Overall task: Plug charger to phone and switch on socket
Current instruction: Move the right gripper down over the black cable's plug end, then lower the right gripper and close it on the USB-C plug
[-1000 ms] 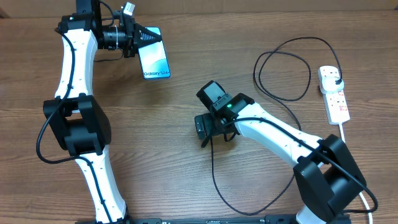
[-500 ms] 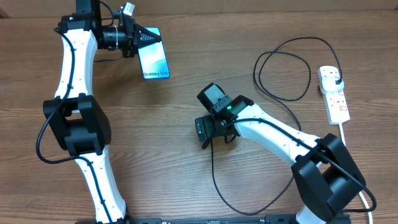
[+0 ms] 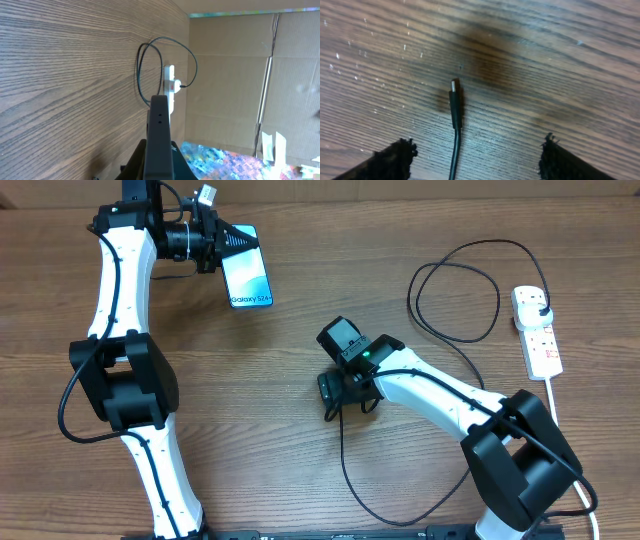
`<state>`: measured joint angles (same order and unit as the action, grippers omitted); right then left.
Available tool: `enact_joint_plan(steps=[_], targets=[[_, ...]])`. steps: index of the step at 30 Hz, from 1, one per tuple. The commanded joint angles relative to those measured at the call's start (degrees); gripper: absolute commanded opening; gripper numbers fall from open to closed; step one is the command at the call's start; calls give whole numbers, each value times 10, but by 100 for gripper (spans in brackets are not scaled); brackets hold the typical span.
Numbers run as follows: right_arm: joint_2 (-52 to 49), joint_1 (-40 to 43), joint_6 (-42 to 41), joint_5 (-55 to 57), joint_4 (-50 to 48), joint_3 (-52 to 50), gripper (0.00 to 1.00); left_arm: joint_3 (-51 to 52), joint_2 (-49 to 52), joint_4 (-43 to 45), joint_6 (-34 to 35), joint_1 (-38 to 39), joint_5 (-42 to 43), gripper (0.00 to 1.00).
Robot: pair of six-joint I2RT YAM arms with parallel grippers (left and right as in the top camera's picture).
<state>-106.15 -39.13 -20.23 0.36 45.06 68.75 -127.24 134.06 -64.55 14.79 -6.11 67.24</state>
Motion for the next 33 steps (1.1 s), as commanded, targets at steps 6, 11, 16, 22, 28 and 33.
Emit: enact_joint_plan(steps=[6, 11, 16, 22, 28, 33], targets=[[-5, -2, 28, -13, 10, -3, 79, -13, -3, 1, -7, 3, 12, 4], [-5, -2, 36, -14, 17, -3, 79, -13, -3, 1, -7, 3, 12, 4], [-10, -2, 38, -14, 19, -3, 78, -13, -3, 1, -7, 3, 12, 4], [-10, -2, 38, -15, 16, 10, 79, -13, -3, 1, -7, 3, 12, 4], [-10, -2, 38, -15, 13, 18, 79, -13, -3, 5, -6, 3, 12, 4], [-10, -2, 38, -15, 5, 18, 80, -13, -3, 5, -6, 7, 12, 4]])
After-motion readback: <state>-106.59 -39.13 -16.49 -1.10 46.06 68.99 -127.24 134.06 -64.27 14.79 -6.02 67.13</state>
